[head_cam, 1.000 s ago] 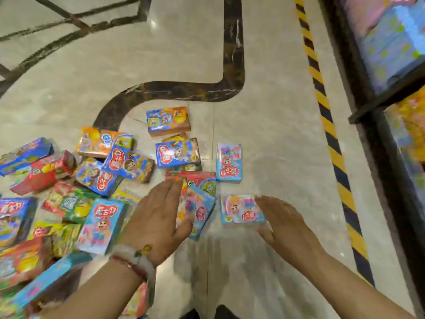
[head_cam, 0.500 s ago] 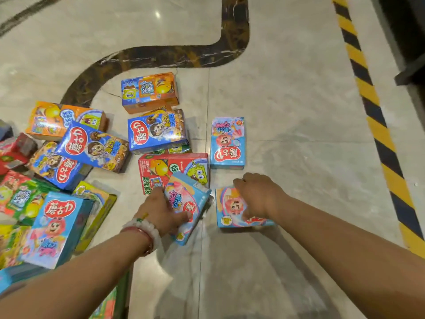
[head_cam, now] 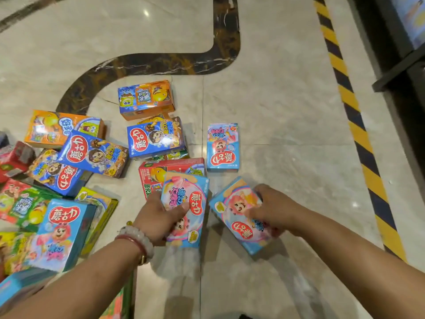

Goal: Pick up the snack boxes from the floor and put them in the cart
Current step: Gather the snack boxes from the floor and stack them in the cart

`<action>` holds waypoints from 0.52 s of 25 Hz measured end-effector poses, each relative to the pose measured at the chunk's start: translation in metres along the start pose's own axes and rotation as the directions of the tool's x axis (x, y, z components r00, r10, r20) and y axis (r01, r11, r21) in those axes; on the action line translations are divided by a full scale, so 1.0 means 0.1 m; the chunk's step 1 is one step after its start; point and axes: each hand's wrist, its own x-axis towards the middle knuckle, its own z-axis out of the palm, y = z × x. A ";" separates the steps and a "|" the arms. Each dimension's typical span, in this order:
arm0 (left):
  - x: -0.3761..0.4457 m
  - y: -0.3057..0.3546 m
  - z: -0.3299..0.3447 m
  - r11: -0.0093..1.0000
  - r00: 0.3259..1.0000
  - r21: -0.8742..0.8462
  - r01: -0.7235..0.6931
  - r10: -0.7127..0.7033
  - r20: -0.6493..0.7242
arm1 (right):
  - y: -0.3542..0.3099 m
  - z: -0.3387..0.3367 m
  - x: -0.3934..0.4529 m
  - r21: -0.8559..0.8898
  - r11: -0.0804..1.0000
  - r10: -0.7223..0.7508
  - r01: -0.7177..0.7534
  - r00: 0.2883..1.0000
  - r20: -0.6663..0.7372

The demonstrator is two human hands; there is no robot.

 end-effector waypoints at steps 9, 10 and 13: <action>-1.72 1.40 -0.90 0.962 0.995 -0.272 -0.018 0.044 0.091 | -0.97 -0.92 -2.02 0.761 0.647 0.166 0.036 0.968 -0.188; -1.93 1.61 -1.06 0.956 0.996 -0.291 -0.043 0.064 0.062 | -1.17 -1.09 -2.27 0.785 0.615 0.162 0.065 0.965 -0.207; -2.53 2.22 -1.47 0.920 0.986 -0.366 -0.140 0.163 0.031 | -1.68 -1.57 -2.95 0.819 0.557 0.103 0.139 0.967 -0.234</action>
